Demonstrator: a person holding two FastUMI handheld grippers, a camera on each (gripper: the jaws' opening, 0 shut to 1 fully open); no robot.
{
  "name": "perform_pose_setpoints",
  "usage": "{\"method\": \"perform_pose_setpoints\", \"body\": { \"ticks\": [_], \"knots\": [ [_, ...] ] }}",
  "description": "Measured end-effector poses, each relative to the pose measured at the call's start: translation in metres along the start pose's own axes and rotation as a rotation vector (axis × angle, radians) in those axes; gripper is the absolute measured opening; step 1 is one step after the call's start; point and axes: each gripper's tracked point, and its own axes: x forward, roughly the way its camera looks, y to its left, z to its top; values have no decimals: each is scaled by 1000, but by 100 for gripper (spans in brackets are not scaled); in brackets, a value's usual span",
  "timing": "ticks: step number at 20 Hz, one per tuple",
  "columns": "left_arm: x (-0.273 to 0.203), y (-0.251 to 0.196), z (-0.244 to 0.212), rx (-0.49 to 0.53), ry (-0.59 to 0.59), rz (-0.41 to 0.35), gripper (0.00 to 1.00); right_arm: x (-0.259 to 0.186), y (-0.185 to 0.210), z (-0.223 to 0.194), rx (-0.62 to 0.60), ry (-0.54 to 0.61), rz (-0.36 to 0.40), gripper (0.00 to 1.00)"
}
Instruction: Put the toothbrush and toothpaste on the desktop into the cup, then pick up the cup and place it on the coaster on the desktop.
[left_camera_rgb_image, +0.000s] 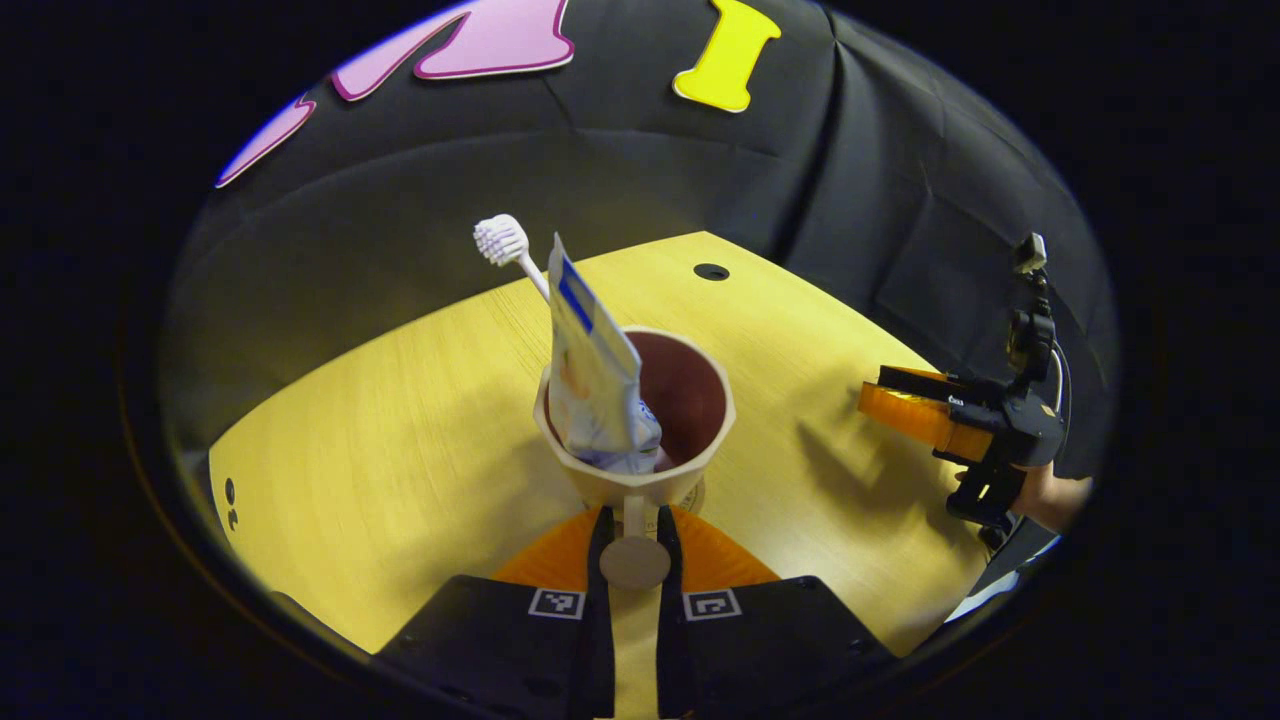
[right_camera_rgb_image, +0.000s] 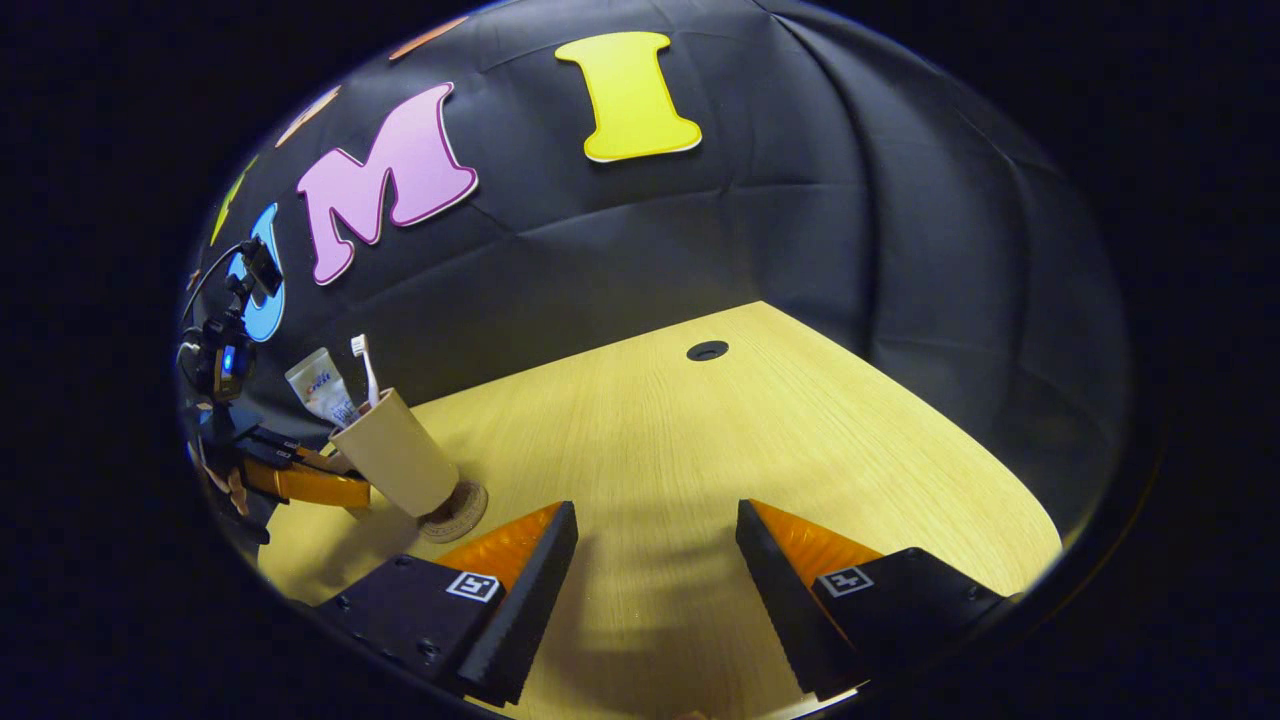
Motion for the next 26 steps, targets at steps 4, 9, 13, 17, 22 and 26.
{"method": "perform_pose_setpoints", "body": {
  "ticks": [4, 9, 13, 17, 22, 26],
  "knots": [
    [11, -5, -7, -6, 22, 4, 21, -1, -2, 0, 12, -3, 1, 98],
    [13, -3, -9, 5, 21, 29, 21, -5, -8, -2, 30, 2, 0, 98],
    [14, -3, -11, 9, 18, 42, 21, -8, -4, -3, 28, 2, 8, 98],
    [17, -5, -11, -6, 14, 45, 25, -13, 0, -1, 19, -2, 12, 98],
    [-6, 2, -8, -9, -22, 65, 39, -30, 9, 11, 1, -16, 9, 98],
    [-49, 5, -2, -53, -103, 89, 69, -57, 29, 32, -40, -36, 20, 98]
  ]
}}
